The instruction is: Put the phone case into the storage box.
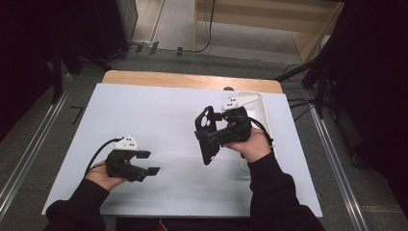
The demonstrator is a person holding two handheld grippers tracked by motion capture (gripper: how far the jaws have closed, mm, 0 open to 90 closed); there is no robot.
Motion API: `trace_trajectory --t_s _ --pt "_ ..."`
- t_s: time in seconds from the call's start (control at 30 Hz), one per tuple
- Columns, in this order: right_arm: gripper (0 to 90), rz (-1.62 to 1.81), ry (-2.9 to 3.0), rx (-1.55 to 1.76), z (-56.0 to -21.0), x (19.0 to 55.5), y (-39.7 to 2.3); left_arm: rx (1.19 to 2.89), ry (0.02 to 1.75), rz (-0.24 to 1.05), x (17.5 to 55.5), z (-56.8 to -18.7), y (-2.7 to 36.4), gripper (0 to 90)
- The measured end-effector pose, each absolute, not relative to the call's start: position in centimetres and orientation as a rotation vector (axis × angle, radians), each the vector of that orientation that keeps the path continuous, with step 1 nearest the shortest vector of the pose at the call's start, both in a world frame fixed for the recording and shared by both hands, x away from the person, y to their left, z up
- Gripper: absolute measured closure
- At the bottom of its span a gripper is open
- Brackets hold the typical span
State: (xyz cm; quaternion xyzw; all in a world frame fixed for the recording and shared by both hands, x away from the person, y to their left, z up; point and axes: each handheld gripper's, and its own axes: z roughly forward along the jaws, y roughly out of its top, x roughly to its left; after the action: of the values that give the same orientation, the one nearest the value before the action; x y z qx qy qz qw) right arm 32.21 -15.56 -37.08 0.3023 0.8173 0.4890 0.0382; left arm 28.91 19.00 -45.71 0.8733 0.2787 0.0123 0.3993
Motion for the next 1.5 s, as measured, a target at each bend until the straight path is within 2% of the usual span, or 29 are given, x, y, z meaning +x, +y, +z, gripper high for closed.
trace_trajectory --t_s 0.37,1.07,1.5 --pt "11.9 1.478 2.448 0.978 -36.5 32.4 -16.6 2.202 0.782 0.053 29.0 -46.2 20.1 26.7" --pt "12.0 1.444 2.233 1.156 -34.3 32.7 -20.2 2.207 0.778 0.036 28.7 -46.2 20.3 26.7" --pt "12.0 1.459 2.079 1.265 -33.0 32.1 -23.8 2.205 0.773 0.023 28.7 -46.2 20.3 26.7"
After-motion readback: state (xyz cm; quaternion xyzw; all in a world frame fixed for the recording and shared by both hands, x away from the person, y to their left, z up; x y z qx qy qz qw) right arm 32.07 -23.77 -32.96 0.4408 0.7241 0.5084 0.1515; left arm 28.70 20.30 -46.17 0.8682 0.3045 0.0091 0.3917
